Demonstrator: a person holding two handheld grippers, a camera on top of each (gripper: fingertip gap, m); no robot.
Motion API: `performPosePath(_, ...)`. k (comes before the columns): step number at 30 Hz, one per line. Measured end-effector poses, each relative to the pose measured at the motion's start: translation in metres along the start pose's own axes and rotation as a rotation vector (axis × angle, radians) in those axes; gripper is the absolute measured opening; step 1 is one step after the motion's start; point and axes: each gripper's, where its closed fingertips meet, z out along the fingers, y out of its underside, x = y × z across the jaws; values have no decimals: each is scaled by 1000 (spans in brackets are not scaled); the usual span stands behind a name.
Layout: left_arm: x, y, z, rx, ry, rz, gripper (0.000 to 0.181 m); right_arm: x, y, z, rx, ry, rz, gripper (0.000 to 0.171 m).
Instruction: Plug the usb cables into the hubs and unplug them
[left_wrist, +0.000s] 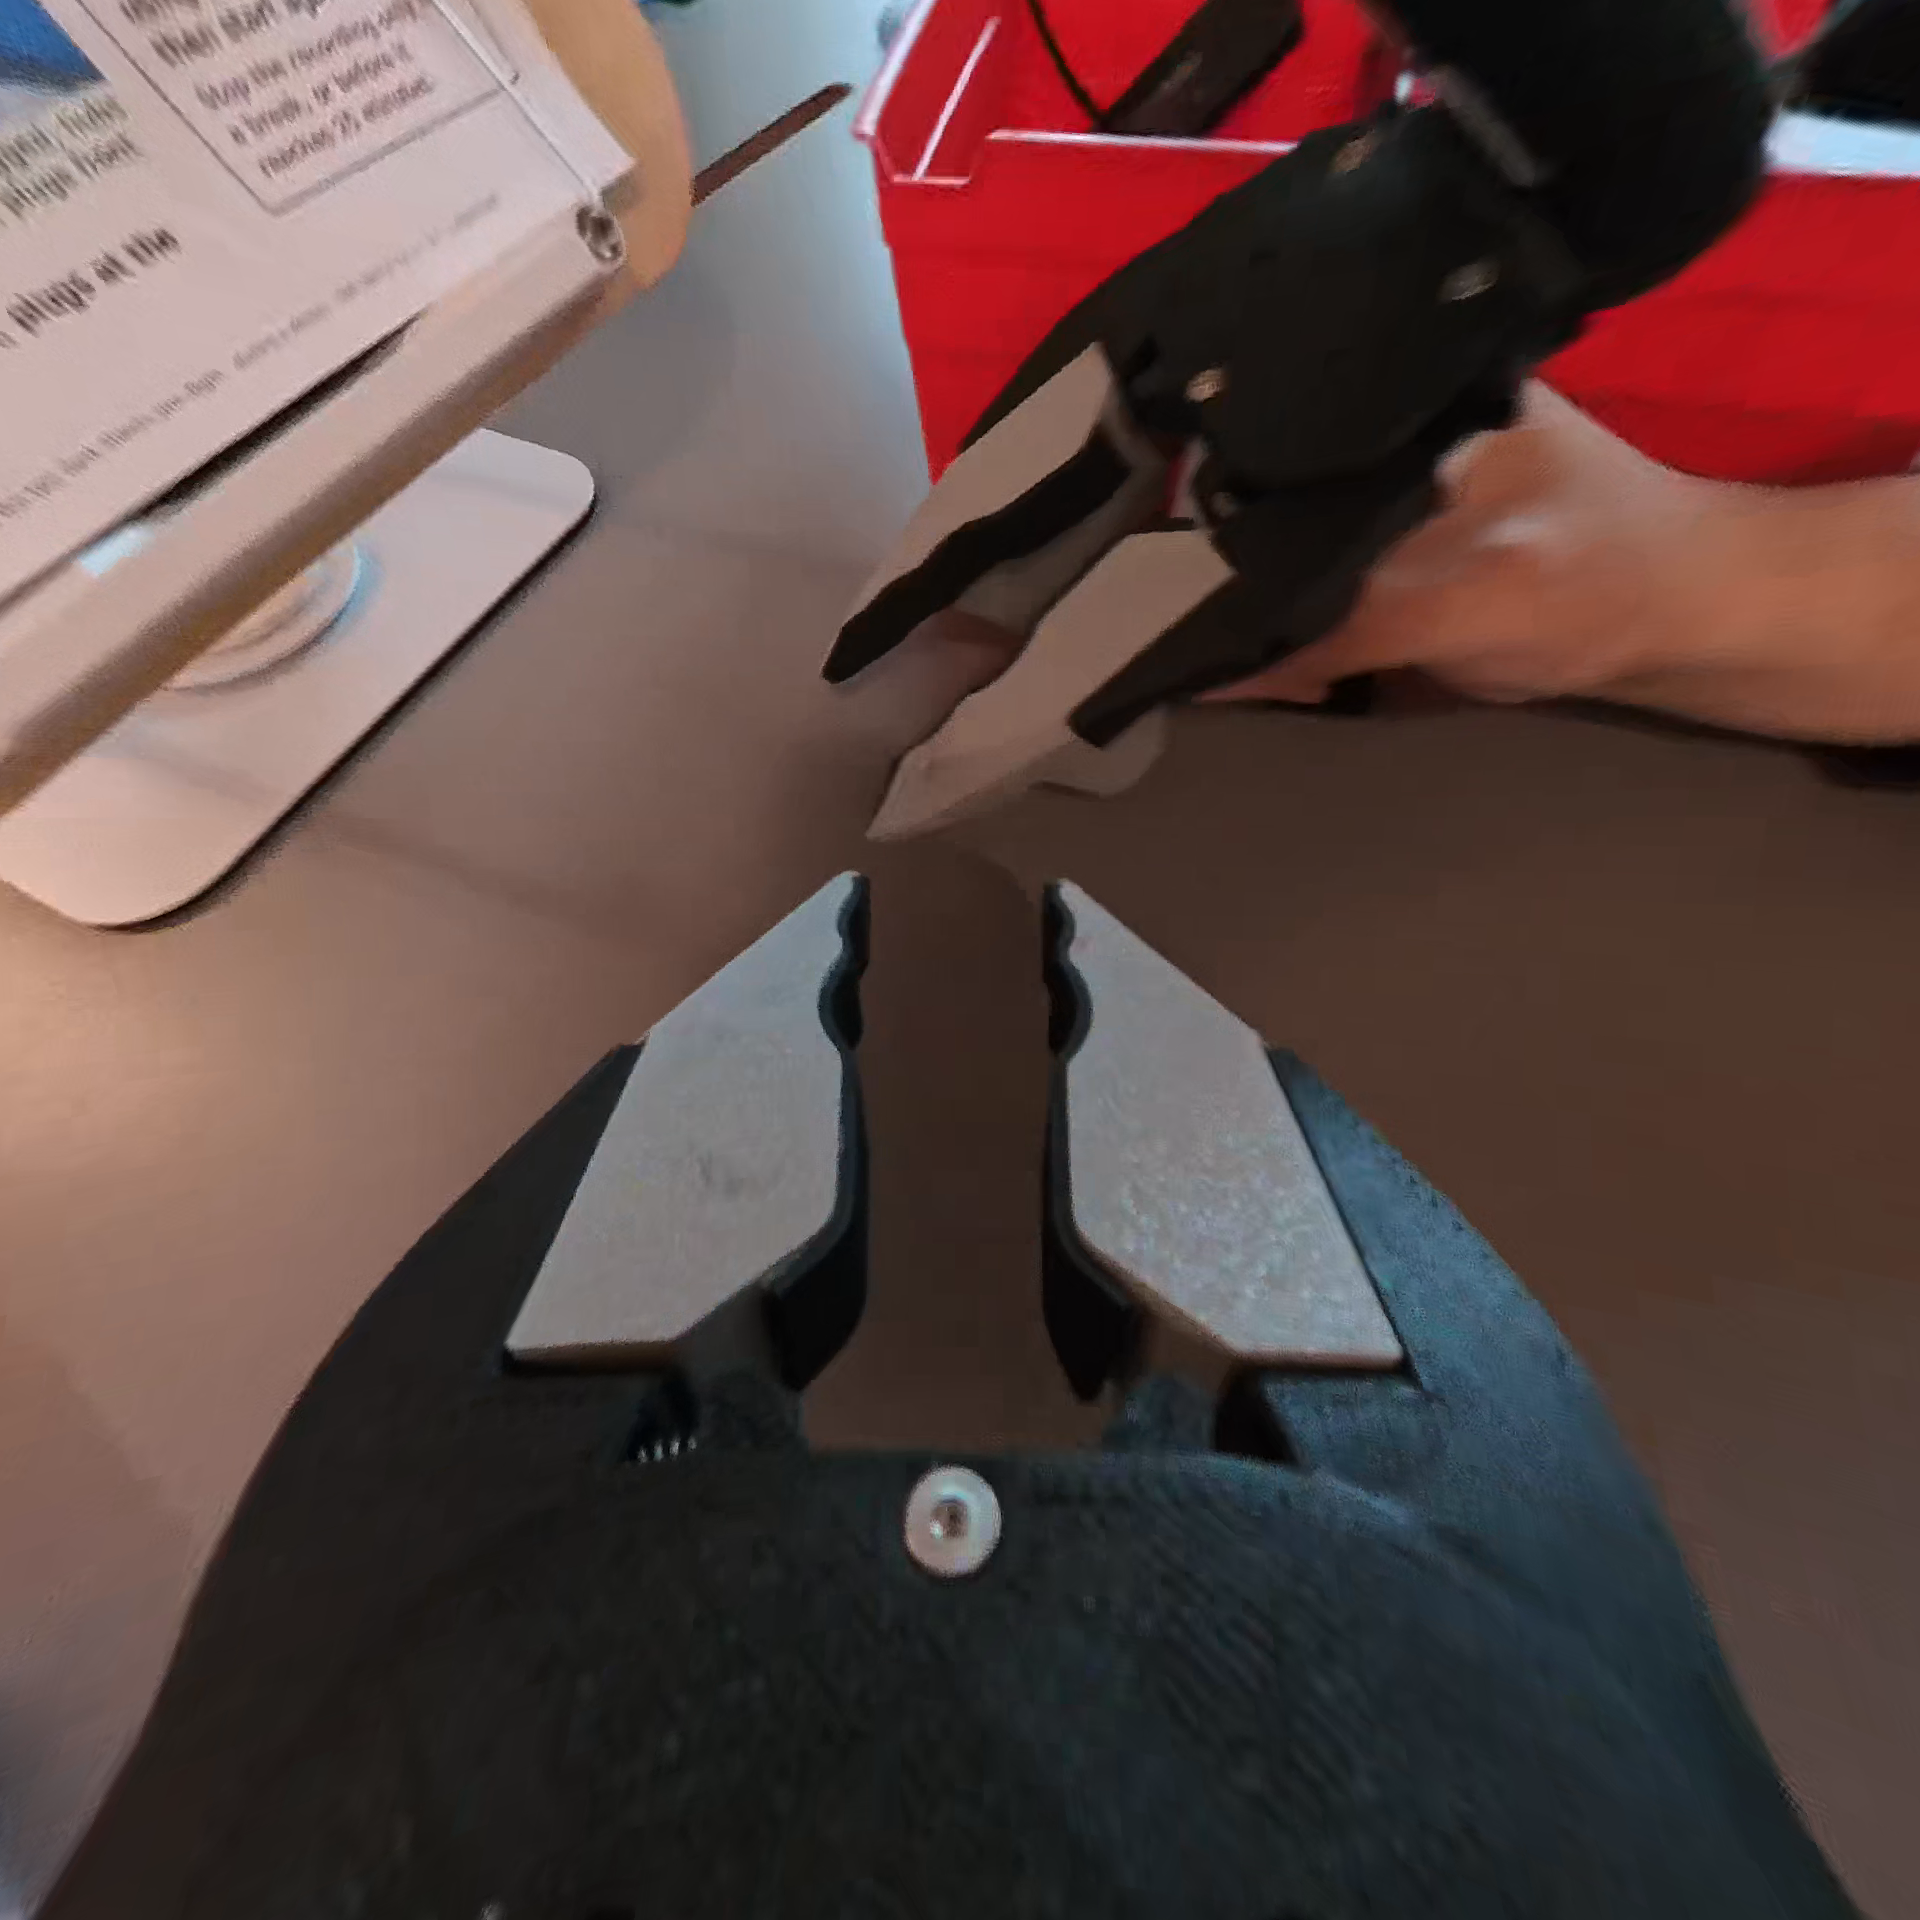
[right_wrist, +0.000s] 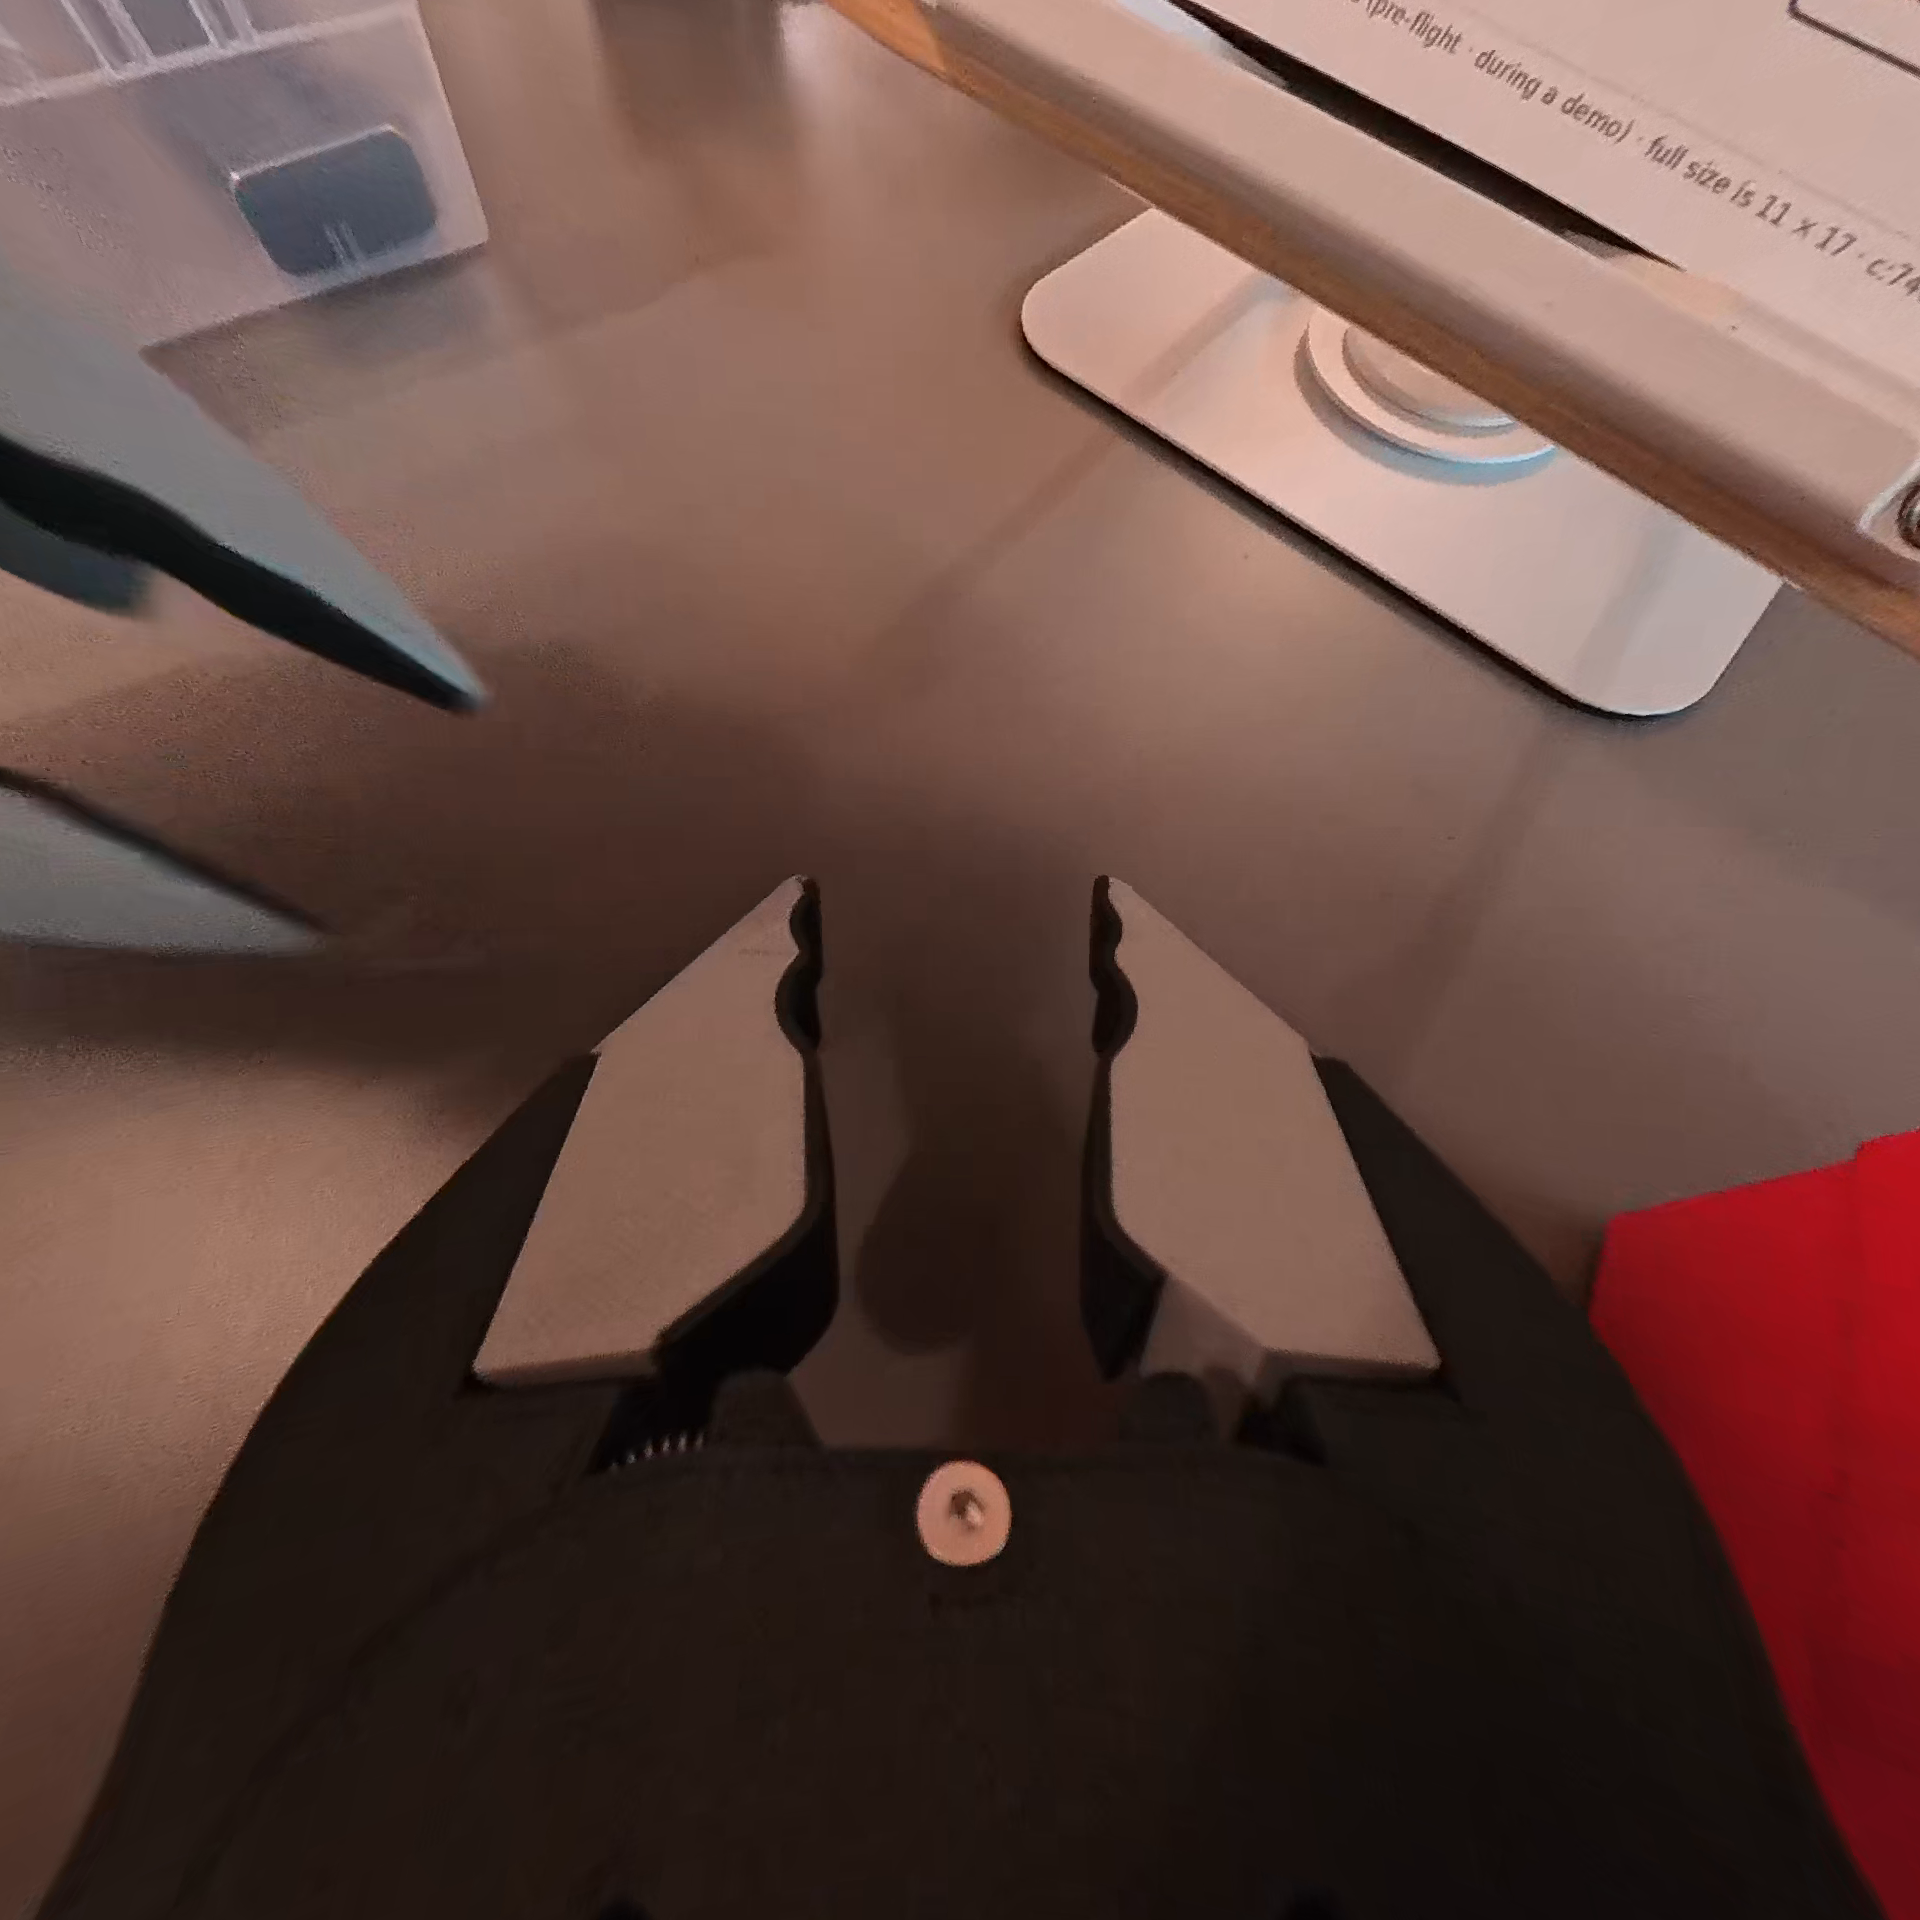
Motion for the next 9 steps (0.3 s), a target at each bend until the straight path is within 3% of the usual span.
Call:
performPosePath(1, 1, -4, -17, -18, -2, 14, 37, 0, 0, 0, -2, -8, 4, 48)
performPosePath(4, 5, -36, -77, 5, -8, 35, 44, -3, 2, 5, -27, -34, 18, 49)
performPosePath(6, -10, -52, -116, -3, -90, 50, 35, -5, 2, 8, -39, -45, 16, 50)
performPosePath(7, -24, -54, -132, -36, -143, 56, 27, -6, 2, 8, -44, -45, 7, 50)
performPosePath(9, -59, -43, -159, -153, -248, 40, 29, -7, 2, 8, -42, -31, -14, 50)
